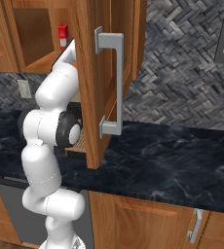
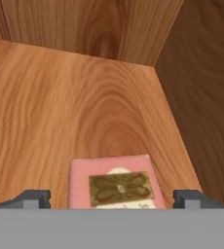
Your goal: Pick the bar soap and dish brush from the cabinet and place them on the counter.
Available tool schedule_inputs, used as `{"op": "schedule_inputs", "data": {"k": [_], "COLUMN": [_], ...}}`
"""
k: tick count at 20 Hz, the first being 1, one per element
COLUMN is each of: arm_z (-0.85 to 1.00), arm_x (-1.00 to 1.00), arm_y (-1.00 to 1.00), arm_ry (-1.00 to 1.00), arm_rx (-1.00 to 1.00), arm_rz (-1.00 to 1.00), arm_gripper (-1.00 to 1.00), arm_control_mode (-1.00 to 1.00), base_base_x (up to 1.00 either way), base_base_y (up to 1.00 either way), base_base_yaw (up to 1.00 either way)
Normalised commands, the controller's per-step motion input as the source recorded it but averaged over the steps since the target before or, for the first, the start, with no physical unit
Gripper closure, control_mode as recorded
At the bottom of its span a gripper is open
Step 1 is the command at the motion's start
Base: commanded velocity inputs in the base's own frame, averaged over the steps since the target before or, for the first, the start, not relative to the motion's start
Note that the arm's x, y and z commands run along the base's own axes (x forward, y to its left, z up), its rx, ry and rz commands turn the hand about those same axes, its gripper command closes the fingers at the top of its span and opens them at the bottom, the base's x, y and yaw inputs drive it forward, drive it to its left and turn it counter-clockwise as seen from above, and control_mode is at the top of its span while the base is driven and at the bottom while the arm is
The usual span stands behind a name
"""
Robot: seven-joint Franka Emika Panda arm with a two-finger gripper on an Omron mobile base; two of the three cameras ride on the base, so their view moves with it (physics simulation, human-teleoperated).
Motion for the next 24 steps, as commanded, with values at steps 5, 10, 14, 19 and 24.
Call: {"op": "schedule_inputs", "data": {"k": [5,10,14,19,24], "arm_z": [-0.22,-0.33,-0.25,-0.13,-0.01], "arm_x": [-0.27,-0.04,-0.03,-0.26,-0.72], "arm_y": [-0.12,-0.05,-0.03,-0.03,0.16], "arm_ry": [0.0,0.0,0.0,0.0,0.0], "arm_rx": [0.0,0.0,0.0,0.0,0.01], "arm_rz": [0.0,0.0,0.0,0.0,0.0], "arm_gripper": [-1.0,-1.0,1.0,1.0,1.0], "arm_control_mode": [-1.0,-1.0,-1.0,-1.0,-1.0], "base_base_x": [0.0,0.0,0.0,0.0,0.0], "base_base_y": [0.0,0.0,0.0,0.0,0.0], "base_base_yaw": [0.0,0.0,0.0,0.0,0.0]}}
